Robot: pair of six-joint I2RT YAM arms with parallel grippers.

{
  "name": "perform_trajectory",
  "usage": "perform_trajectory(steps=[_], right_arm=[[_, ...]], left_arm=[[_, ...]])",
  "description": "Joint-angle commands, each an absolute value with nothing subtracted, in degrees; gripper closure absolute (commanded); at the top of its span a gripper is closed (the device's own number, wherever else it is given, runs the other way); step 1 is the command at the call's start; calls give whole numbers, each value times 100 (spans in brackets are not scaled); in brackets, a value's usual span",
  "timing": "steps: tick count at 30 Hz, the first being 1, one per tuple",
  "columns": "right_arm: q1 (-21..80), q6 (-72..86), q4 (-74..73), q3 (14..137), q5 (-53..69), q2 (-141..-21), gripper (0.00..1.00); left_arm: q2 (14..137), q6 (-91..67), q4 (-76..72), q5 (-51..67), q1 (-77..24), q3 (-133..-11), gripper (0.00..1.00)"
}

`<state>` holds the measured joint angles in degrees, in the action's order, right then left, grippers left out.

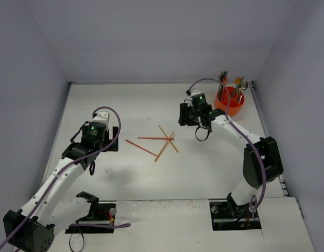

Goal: Sort the eating utensils into containers

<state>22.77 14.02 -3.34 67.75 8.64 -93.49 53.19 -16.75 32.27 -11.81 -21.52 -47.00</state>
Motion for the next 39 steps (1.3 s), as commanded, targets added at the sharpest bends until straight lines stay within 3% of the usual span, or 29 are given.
perform_trajectory(steps=[1, 6, 11, 21, 28, 39], right_arm=[[3216, 2816, -443, 6441, -21, -8820, 53], [3867, 3893, -448, 6205, -1089, -8921, 54], [4134, 4494, -531, 6274, -1506, -9367, 61], [4454, 4896, -631, 6700, -1534, -10123, 60], [4570, 5070, -642, 6680, -1701, -10361, 68], [4570, 5247, -633, 6820, -1747, -10725, 72]], left_arm=[[5308, -1688, 3041, -1160, -2131, -4939, 13], [5276, -1705, 3050, -1195, -2127, -4945, 13], [5234, -1701, 3059, -1200, -2127, -4948, 13], [5163, -1705, 3059, -1215, -2127, -4942, 13], [5133, -1705, 3047, -1195, -2136, -4948, 13], [5148, -1705, 3048, -1160, -2136, -4942, 13]])
